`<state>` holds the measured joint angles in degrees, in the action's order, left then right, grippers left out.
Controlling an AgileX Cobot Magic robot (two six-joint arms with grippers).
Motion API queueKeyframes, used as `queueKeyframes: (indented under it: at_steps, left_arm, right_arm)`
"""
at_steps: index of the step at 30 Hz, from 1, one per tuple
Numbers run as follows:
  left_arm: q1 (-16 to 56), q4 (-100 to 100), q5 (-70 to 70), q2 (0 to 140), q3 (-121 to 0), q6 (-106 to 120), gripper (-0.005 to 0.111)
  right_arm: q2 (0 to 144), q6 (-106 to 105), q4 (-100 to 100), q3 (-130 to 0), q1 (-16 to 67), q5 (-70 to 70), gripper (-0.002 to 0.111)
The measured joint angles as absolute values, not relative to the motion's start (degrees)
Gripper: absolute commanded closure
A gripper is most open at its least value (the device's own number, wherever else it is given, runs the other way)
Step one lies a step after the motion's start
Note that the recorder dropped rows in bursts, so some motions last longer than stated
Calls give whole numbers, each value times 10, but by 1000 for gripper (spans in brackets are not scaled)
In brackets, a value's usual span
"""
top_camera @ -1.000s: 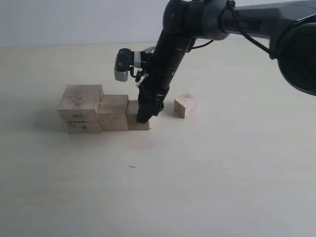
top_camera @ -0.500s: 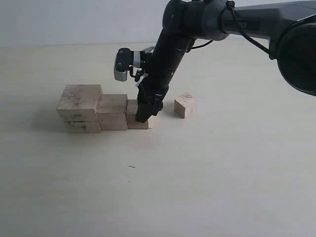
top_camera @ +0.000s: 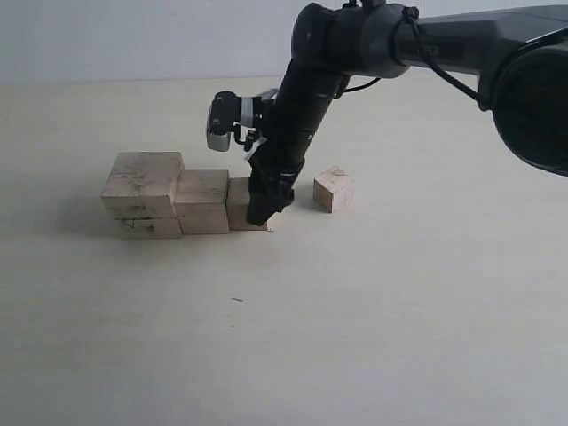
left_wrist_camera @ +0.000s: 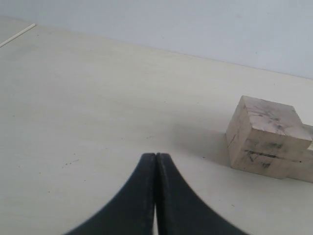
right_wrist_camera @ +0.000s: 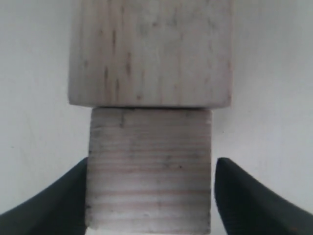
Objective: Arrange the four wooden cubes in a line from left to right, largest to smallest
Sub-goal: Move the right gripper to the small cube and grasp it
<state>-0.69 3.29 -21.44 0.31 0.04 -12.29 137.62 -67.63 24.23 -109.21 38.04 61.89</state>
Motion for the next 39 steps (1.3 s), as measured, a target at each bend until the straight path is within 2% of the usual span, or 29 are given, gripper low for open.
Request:
queueKeyframes:
  at_steps: [4,18,28,39]
  left_arm:
    - [-7,33,-214,3,0,-123,107]
    - [-7,33,-214,3,0,-123,107]
    - [-7,33,-214,3,0,-123,107]
    - [-7,33,-214,3,0,-123,107]
  right_arm:
    - [1381,-648,236,-1089,380,611,24]
    - [1282,-486,160,-1089,380,643,24]
    - [1266,-149,-26,-1089,380,663,24]
    - [1299,-106,-5,-1074,361,690,25]
